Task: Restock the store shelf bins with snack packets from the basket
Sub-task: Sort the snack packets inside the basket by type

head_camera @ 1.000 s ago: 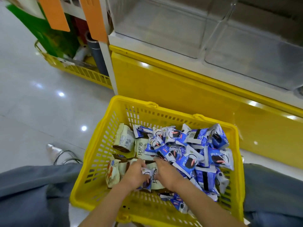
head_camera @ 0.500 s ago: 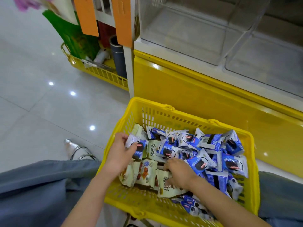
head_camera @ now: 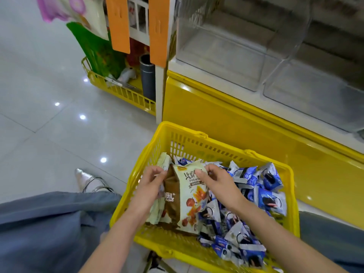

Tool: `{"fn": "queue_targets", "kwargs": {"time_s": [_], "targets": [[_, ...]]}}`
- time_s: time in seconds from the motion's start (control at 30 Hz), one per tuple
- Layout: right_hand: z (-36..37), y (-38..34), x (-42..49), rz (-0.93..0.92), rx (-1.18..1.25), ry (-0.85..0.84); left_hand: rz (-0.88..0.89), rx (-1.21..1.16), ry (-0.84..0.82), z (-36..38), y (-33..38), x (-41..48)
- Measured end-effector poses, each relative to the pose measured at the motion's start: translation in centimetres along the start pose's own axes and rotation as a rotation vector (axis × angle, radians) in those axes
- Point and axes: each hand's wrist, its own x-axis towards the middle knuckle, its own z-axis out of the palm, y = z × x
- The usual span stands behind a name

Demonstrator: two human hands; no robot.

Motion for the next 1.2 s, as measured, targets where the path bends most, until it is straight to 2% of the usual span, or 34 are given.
{"fn": "queue_targets", "kwargs": {"time_s": [0.07, 0.17, 0.27, 0.33, 0.47, 0.57, 0.63, 0.73, 0.87, 0.93, 1.03, 1.1, 1.2], "targets": [[0.6, -0.4, 0.3, 0.046, 0.016, 0.036, -0.037, -0.125, -0.120, -0.5, 0.3, -0.4], [1.8, -1.1, 0.7, 0.115, 0.098, 0.061, -0.011, -0.114, -0.192, -1.3, 0.9, -1.0], [2.7, -1.8, 1.1, 0.143, 0.176, 0.023, 0.037, -0.015, -0.115, -1.9, 1.4, -0.9], [2.7, -2.2, 1.2, 0.153, 0.279, -0.060, 0.086, -0.003, -0.016, -2.5, 1.8, -0.5], [3.7, -2.3, 1.2, 0.185, 0.325, -0.249, 0.159, -0.077, 0.071, -3.4, 2.4, 0.1], [5.0, -2.4, 1.3, 0.180, 0.367, -0.261, 0.099, -0.168, 0.056, -3.7, 2.7, 0.2], [5.2, -2.6, 1.6, 0.175, 0.375, -0.285, 0.083, -0.217, 0.171, -4.2, 2.7, 0.6], [4.7, -1.4, 1.6, 0.201, 0.349, -0.276, 0.202, -0.253, 0.387, -5.2, 3.0, 1.0], [6.0, 1.3, 1.1, 0.325, 0.184, -0.099, 0.301, -0.287, 0.450, -6.1, 3.4, 1.5], [8.2, 1.9, 0.8, 0.356, 0.195, -0.067, 0.301, -0.323, 0.426, -6.1, 3.3, 1.7], [11.6, 2.7, 0.5, 0.386, 0.226, -0.104, 0.267, -0.332, 0.359, -5.4, 3.0, 1.6], [11.9, 3.4, 0.6, 0.361, 0.139, -0.124, 0.241, -0.299, 0.322, -4.8, 2.8, 1.5], [10.3, 3.9, 0.6, 0.261, -0.049, -0.352, 0.187, -0.231, 0.253, -3.8, 2.4, 1.3]]}}
